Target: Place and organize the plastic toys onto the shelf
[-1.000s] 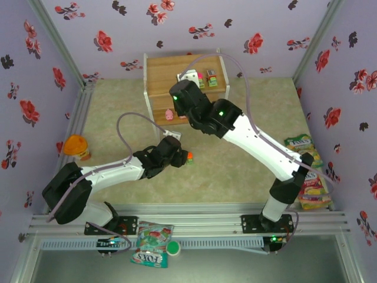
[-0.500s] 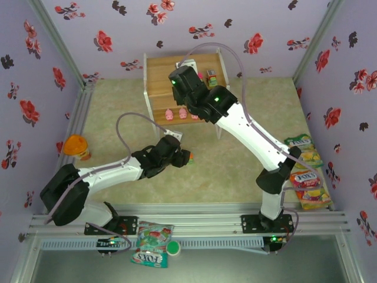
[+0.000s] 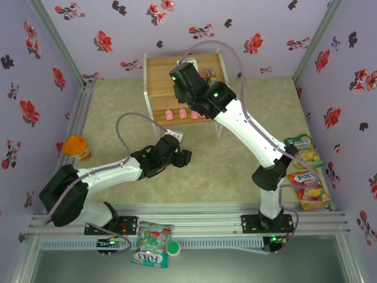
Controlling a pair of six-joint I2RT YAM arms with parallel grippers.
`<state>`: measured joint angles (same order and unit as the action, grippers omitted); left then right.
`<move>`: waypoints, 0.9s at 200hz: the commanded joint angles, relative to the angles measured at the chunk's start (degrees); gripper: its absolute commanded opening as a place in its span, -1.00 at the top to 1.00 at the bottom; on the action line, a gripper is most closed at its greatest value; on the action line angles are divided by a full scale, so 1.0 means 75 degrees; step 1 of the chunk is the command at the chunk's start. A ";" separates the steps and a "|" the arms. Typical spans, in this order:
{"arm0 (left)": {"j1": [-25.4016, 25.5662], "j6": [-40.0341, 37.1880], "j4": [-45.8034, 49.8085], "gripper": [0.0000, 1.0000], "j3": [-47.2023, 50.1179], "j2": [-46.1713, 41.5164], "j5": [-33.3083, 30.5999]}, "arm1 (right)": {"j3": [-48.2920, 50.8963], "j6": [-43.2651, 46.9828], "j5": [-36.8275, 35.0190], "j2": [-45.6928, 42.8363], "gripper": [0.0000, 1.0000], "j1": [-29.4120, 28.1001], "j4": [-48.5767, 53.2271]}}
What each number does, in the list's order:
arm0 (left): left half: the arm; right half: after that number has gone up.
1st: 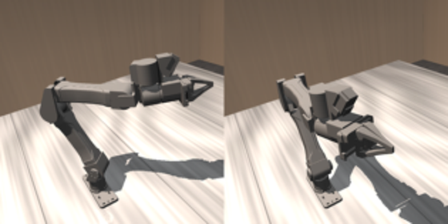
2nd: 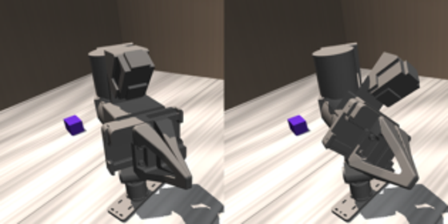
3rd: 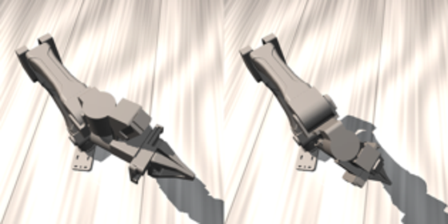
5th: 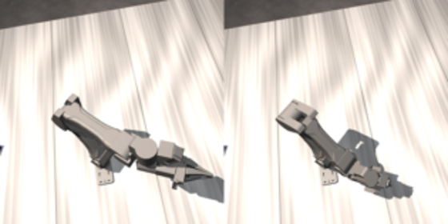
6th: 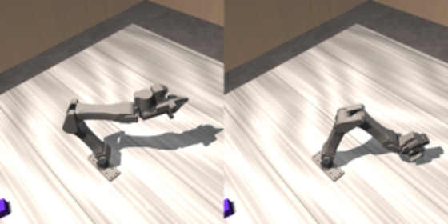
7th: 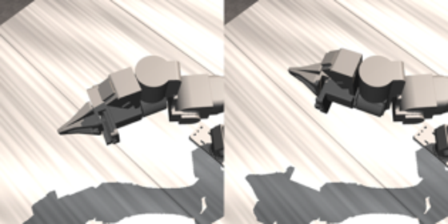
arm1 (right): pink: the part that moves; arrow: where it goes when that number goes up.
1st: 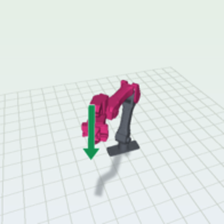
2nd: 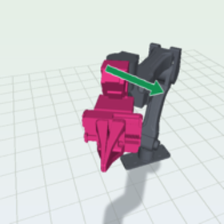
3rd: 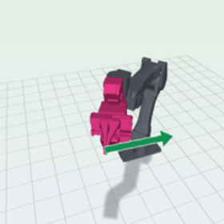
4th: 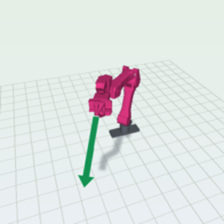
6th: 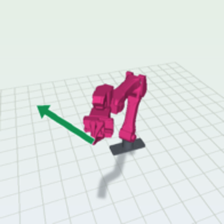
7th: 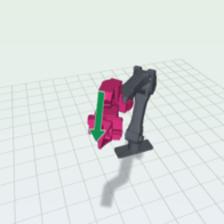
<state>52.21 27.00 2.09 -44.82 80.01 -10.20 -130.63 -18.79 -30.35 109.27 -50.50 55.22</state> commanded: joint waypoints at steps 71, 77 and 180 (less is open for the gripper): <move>-0.0047 -0.0132 -0.0126 -0.34 0.0092 -0.0147 0.0073 | -0.0243 0.0146 0.0104 0.0169 0.27 0.0146 0.0149; -0.0047 -0.0133 -0.0126 -0.34 0.0084 -0.0157 0.0071 | -0.0243 0.0138 0.0125 0.0172 0.27 0.0153 0.0149; -0.0047 -0.0133 -0.0103 -0.35 0.0081 -0.0149 0.0035 | -0.0302 0.0132 0.0231 0.0316 0.24 0.0263 0.0106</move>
<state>52.21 27.00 2.09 -44.82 80.01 -10.22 -130.89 -18.41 -29.28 110.63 -48.99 55.64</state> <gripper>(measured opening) 0.675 0.382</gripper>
